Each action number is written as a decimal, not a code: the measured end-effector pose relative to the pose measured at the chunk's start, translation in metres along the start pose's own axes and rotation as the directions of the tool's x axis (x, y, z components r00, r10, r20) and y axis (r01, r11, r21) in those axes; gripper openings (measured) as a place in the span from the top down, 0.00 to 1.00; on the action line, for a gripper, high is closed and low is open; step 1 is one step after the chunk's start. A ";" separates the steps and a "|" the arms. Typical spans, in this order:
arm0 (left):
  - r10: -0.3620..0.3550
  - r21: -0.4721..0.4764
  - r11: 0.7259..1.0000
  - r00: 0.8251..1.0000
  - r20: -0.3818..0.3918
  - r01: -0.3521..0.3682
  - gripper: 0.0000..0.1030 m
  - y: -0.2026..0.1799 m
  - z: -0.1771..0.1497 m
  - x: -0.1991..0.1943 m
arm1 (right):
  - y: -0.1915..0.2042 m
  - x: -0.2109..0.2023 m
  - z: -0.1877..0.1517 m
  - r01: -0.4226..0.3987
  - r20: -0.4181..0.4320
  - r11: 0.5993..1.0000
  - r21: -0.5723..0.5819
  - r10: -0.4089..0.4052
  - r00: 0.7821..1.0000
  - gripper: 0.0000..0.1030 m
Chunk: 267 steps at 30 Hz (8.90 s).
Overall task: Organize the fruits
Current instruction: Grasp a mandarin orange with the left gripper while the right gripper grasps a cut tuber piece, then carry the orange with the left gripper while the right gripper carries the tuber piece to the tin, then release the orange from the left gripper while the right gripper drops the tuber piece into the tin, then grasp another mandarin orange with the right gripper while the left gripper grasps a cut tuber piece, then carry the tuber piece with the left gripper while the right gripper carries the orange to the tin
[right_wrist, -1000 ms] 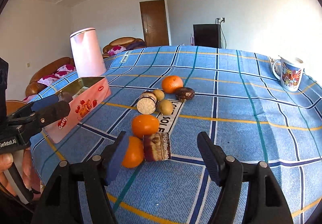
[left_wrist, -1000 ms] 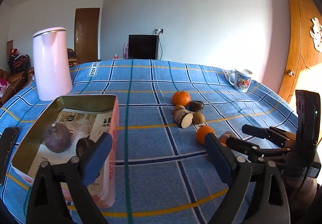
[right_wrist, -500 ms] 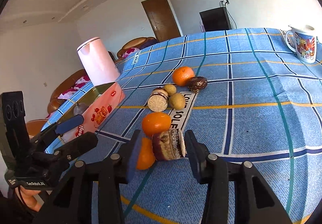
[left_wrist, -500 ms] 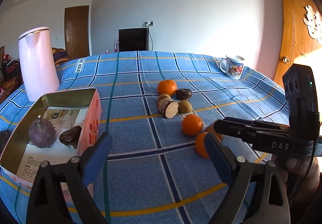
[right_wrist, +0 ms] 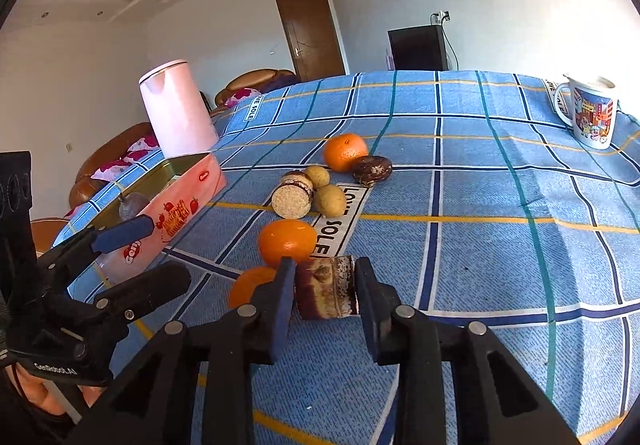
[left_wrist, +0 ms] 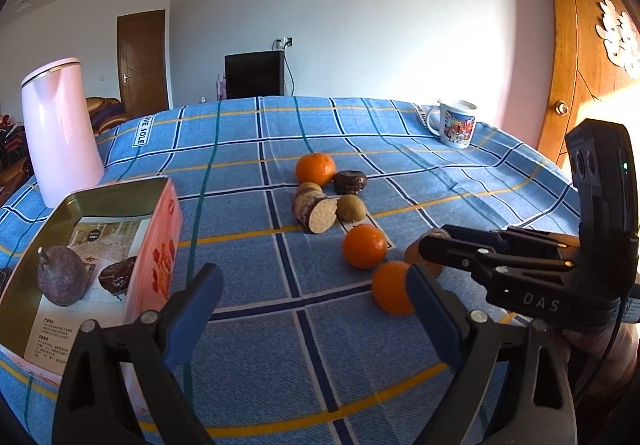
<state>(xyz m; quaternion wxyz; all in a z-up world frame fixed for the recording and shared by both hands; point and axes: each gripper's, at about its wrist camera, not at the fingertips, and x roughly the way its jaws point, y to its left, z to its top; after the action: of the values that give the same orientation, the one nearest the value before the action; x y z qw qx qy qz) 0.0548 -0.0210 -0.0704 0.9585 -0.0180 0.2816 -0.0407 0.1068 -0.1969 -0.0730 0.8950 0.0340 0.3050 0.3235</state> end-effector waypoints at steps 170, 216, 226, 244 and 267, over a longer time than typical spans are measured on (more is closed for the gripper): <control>0.211 -0.079 0.976 0.966 0.147 -0.201 0.29 0.074 0.020 -0.036 | 0.074 0.029 0.032 0.022 -0.013 0.961 -0.274 -0.026 1.000 0.41; -0.069 -0.059 0.996 0.985 -0.159 0.060 0.59 0.008 0.060 0.097 | -0.009 0.031 0.055 0.106 0.041 0.992 -0.062 -0.104 0.994 0.61; -0.036 -0.055 0.998 0.998 -0.046 0.034 0.59 0.010 0.060 0.072 | -0.007 0.017 0.053 0.085 0.112 0.994 -0.063 -0.077 0.991 0.61; 0.046 -0.067 0.997 0.985 0.164 -0.036 0.59 0.016 0.056 0.033 | 0.000 -0.005 0.050 0.071 0.227 0.993 -0.094 -0.048 0.973 0.61; 0.111 -0.040 0.994 0.955 0.276 -0.104 0.59 0.011 0.046 -0.001 | 0.012 -0.028 0.041 0.091 0.348 0.984 -0.151 -0.033 0.937 0.61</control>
<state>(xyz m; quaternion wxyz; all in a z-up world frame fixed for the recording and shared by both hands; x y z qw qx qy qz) 0.0794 -0.0098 -0.0320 0.9890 -0.0202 0.1455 0.0179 0.1067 -0.1983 -0.0217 0.9441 0.0063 0.1170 0.3081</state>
